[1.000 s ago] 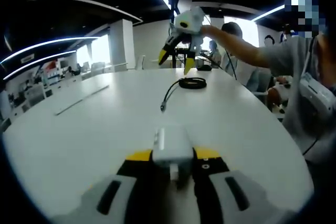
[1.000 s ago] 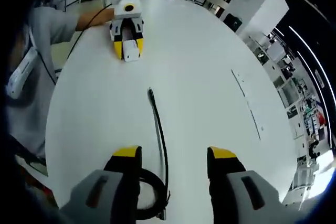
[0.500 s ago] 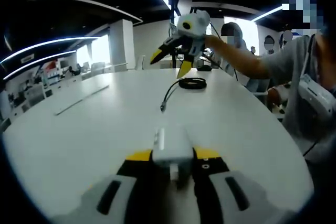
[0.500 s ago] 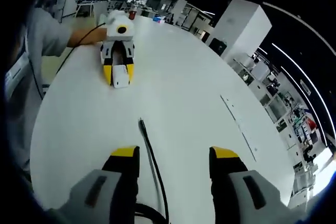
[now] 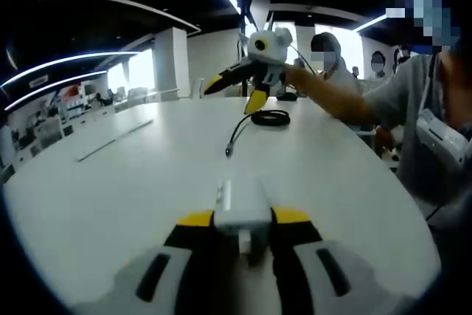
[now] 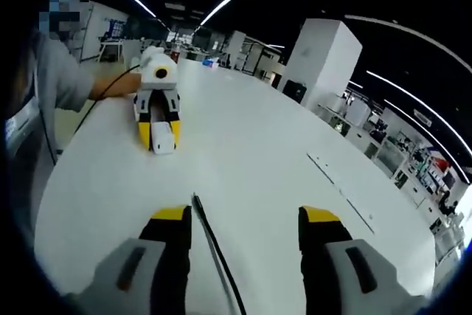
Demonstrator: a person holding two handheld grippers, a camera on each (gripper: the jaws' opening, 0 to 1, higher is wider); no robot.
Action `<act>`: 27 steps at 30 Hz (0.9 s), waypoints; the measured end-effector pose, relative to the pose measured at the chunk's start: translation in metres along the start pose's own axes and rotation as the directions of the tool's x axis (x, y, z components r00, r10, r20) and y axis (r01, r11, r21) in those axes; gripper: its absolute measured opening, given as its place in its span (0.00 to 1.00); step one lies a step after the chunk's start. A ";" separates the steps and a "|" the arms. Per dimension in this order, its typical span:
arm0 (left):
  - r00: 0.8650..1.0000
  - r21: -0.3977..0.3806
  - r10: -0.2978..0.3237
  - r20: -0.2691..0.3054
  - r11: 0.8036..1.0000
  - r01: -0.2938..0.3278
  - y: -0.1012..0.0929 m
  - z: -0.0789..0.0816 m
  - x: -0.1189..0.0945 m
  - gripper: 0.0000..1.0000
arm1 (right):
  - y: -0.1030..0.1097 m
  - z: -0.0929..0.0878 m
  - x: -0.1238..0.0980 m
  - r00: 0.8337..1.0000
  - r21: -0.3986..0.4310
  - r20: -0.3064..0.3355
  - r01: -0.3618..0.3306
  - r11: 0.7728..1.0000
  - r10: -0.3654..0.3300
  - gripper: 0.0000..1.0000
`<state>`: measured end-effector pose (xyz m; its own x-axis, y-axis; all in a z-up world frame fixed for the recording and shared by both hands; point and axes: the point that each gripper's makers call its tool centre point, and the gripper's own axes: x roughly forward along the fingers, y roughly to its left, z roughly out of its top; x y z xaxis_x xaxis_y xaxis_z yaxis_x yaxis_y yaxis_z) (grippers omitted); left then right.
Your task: Plug the desk Type‑C cable into the charger adapter.
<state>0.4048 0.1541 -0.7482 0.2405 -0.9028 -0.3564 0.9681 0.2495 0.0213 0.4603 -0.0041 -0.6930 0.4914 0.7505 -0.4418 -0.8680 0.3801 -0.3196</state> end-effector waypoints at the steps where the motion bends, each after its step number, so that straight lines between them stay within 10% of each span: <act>1: 1.000 0.000 0.000 0.001 1.000 0.000 0.000 0.000 0.000 0.27 | 0.000 0.000 0.000 1.000 0.003 0.007 -0.001 1.000 0.001 0.58; 27: 1.000 -0.006 -0.009 0.011 1.000 0.009 0.001 0.000 -0.004 0.27 | 0.013 -0.045 0.009 0.994 0.015 -0.095 -0.047 0.999 0.048 0.28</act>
<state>0.4053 0.1576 -0.7469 0.2325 -0.9087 -0.3467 0.9698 0.2435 0.0122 0.4562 -0.0169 -0.7388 0.4539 0.7134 -0.5339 -0.8909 0.3530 -0.2858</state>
